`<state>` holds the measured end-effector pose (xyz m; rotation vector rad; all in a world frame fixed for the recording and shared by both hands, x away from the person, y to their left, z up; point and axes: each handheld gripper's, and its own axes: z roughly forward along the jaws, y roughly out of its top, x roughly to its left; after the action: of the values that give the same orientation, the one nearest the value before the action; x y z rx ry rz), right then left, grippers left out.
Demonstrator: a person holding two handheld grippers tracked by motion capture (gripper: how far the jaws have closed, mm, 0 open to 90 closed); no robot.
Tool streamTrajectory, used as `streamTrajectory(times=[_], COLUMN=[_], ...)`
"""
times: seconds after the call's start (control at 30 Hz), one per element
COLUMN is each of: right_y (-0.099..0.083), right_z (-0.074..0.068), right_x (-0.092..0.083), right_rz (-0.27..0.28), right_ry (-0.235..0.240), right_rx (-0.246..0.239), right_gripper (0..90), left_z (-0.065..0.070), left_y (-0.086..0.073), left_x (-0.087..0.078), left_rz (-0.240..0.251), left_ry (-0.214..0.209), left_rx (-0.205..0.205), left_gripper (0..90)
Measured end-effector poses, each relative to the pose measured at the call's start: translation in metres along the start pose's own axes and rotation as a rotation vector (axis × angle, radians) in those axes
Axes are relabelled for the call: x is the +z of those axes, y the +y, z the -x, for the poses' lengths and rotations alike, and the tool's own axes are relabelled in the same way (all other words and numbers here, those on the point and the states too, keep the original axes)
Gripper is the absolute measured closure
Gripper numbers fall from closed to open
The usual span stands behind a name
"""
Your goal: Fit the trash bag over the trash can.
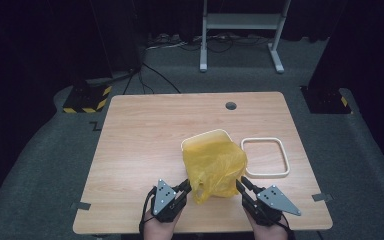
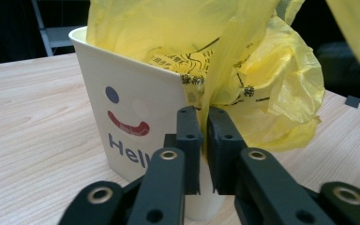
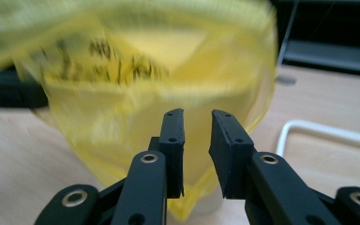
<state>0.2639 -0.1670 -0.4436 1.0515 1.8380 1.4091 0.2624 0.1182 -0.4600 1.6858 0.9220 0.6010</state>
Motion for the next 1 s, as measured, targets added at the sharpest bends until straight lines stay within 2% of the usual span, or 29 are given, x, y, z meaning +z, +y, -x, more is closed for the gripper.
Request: streamTrajectory(times=[0.1, 0.27, 0.33, 0.43, 0.57, 0.63, 0.7, 0.77, 0.8, 0.9, 1.0], right_y=[0.015, 0.033, 0.034, 0.031, 0.027, 0.026, 0.026, 0.025, 0.025, 0.023, 0.02], right_z=[0.002, 0.01, 0.017, 0.024, 0.028, 0.028, 0.028, 0.028, 0.029, 0.03, 0.029], right_x=[0.001, 0.023, 0.034, 0.04, 0.043, 0.044, 0.044, 0.044, 0.044, 0.045, 0.047], right_rz=[0.043, 0.054, 0.045, 0.041, 0.03, 0.026, 0.023, 0.025, 0.023, 0.018, 0.012], right_ry=[-0.015, -0.049, -0.076, -0.103, -0.105, -0.105, -0.1, -0.103, -0.101, -0.099, -0.094], right_rx=[-0.013, -0.031, -0.022, -0.011, 0.011, 0.014, 0.019, 0.019, 0.021, 0.034, 0.036], right_gripper=[74.9, 75.1, 74.8, 73.7, 73.0, 72.9, 72.9, 72.9, 72.9, 73.0, 73.4], left_z=[0.001, 0.0, -0.002, -0.005, -0.005, -0.003, 0.0, 0.006, 0.009, 0.013, 0.013], left_y=[0.0, 0.0, -0.001, -0.002, -0.003, -0.002, 0.0, 0.004, 0.004, 0.007, 0.014], left_x=[0.0, -0.001, -0.001, -0.002, -0.001, -0.002, -0.004, -0.004, -0.006, -0.009, -0.006], left_rz=[0.002, 0.005, 0.013, 0.017, 0.017, 0.024, 0.039, 0.049, 0.058, 0.098, 0.122], left_ry=[0.001, 0.002, 0.01, 0.02, 0.029, 0.036, 0.038, 0.069, 0.081, 0.093, 0.079], left_rx=[0.004, 0.002, 0.005, -0.001, 0.004, 0.023, 0.034, 0.082, 0.099, 0.115, 0.119], left_gripper=[82.3, 86.6, 88.6, 89.5, 89.3, 85.0, 74.2, 60.5, 57.1, 50.5, 51.2])
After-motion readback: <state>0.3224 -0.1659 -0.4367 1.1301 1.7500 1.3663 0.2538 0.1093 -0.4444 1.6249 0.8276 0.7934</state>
